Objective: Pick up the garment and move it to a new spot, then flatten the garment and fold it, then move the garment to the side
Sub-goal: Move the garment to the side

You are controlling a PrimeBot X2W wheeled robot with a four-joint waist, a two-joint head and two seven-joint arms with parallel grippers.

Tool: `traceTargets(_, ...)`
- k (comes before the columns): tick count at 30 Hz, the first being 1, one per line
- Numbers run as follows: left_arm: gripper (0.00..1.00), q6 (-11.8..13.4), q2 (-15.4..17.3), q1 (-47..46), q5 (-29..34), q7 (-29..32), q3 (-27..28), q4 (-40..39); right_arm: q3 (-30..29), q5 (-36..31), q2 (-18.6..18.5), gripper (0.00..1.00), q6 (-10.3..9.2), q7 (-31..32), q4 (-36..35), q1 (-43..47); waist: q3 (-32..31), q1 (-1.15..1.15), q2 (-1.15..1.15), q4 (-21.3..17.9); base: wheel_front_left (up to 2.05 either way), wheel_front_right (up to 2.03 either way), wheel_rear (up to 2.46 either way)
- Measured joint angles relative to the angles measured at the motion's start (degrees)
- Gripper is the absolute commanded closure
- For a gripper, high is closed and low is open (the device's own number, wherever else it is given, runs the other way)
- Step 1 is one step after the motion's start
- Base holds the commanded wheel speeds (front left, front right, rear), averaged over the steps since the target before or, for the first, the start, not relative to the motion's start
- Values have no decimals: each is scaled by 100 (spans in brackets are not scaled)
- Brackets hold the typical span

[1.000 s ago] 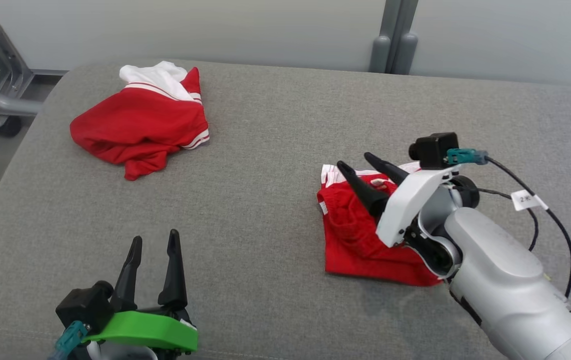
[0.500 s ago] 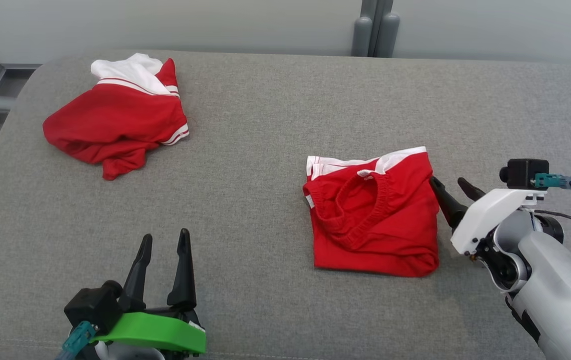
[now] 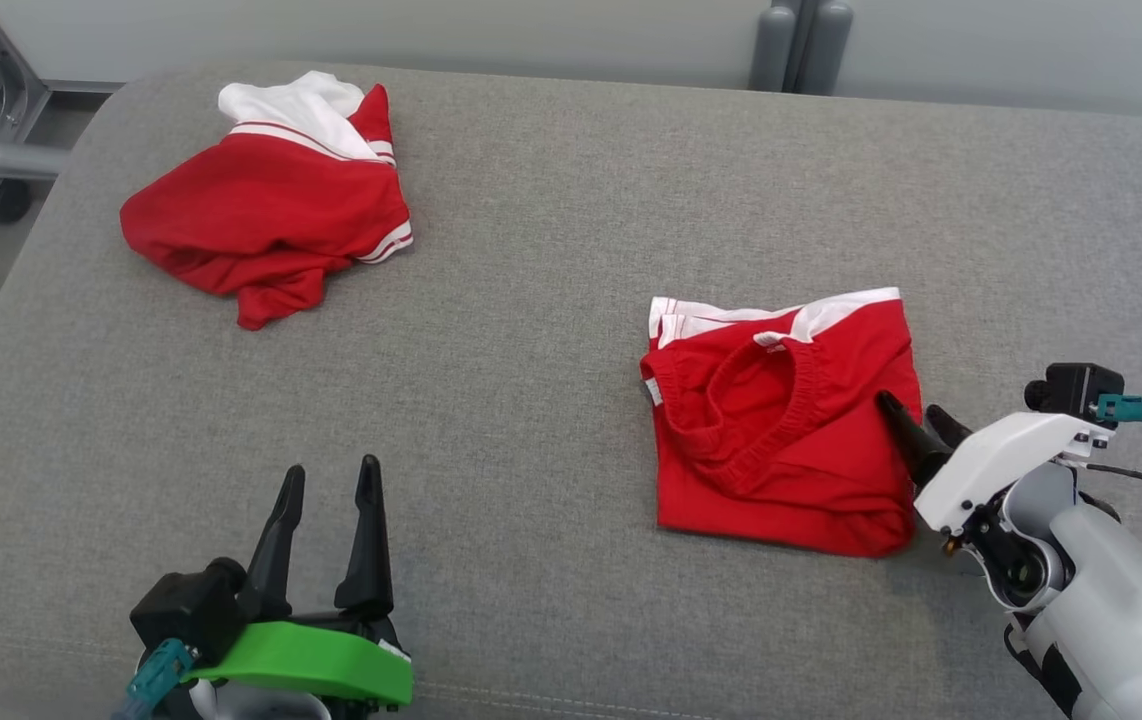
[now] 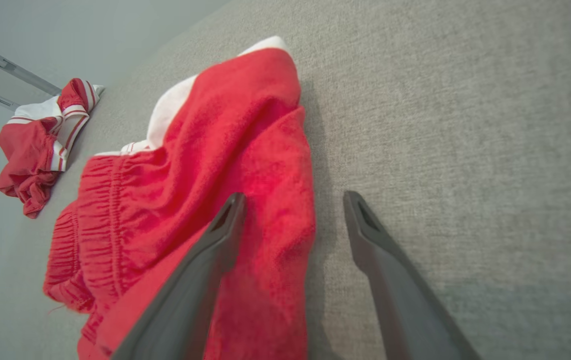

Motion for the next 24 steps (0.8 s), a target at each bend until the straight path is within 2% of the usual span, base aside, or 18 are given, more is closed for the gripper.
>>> traceTargets(7,0,0,0,-19,42,1,52,-18,-31,183,157,0,109,84,94,-13,97,0,0,115,0,0,0)
traceTargets(8,0,0,0,-20,42,1,64,-18,-30,182,165,20,112,84,118,-23,107,0,0,125,0,0,0)
traceTargets(9,0,0,0,-21,42,1,74,-18,-29,175,165,53,112,81,137,-32,114,0,0,132,0,0,0)
traceTargets(11,0,0,0,-21,49,1,90,-18,-31,156,153,69,112,68,174,-64,124,0,0,140,0,0,0)
traceTargets(14,0,0,0,-24,49,1,119,-18,-37,143,133,100,112,25,233,-155,141,0,0,145,0,0,0)
traceTargets(24,0,1,-1,-25,55,0,244,-68,24,-123,16,100,136,-76,307,-516,229,0,0,35,0,0,0)
